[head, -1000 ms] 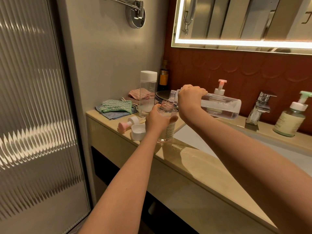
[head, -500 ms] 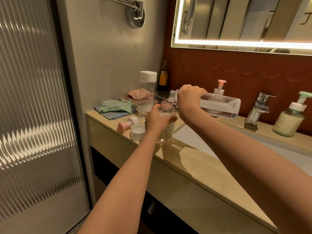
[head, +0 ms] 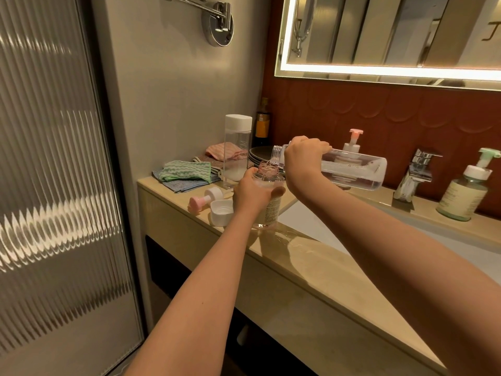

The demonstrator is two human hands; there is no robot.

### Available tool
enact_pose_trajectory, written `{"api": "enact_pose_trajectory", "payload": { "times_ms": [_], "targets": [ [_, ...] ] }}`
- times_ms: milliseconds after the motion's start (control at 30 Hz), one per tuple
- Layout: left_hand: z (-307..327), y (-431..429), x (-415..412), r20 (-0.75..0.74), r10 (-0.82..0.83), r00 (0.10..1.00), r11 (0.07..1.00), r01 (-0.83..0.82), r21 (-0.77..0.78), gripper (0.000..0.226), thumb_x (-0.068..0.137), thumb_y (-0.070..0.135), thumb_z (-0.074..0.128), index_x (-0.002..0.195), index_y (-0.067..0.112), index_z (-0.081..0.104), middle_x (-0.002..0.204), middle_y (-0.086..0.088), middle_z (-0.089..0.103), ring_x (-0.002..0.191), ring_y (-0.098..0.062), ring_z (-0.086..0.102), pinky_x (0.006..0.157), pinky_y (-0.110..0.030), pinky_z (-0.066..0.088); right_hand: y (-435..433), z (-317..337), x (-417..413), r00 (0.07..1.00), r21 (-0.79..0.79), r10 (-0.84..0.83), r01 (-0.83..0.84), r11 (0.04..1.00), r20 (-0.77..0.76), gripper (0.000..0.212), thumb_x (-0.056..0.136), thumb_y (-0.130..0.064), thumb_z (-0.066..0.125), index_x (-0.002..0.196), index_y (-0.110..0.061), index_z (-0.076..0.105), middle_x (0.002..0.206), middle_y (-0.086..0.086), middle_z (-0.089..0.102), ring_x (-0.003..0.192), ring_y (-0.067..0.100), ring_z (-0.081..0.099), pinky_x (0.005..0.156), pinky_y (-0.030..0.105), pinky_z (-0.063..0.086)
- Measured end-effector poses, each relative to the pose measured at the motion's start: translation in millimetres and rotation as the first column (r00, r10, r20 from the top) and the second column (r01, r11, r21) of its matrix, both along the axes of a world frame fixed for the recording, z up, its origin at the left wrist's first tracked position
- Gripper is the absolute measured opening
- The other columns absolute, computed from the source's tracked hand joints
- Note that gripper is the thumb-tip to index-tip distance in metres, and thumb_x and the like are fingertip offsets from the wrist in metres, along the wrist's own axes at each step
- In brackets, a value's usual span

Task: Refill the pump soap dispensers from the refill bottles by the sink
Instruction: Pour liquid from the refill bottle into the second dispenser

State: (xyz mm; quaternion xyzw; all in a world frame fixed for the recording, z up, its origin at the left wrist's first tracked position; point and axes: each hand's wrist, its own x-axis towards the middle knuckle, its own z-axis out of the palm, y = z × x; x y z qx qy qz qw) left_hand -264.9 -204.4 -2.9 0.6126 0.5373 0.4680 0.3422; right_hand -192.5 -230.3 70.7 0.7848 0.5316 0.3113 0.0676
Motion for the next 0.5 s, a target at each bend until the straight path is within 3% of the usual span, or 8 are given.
{"api": "enact_pose_trajectory", "payload": {
  "times_ms": [500],
  "targets": [
    [-0.7,2.0,0.5,-0.006,0.002,1.0,1.0,-0.002,-0.004,0.081,0.076,0.037,0.074,0.143,0.018,0.032,0.141,-0.008,0.044,0.13,-0.028,0.038,0.096,-0.037,0.041,-0.7,0.3,0.0,0.999,0.036,0.022,-0.021,0.999,-0.035,0.051,0.095,-0.015,0.053,0.135,0.011,0.033,0.126,0.029,0.052,0.119,0.042,0.051,0.102,0.048,0.04]
  ]
}}
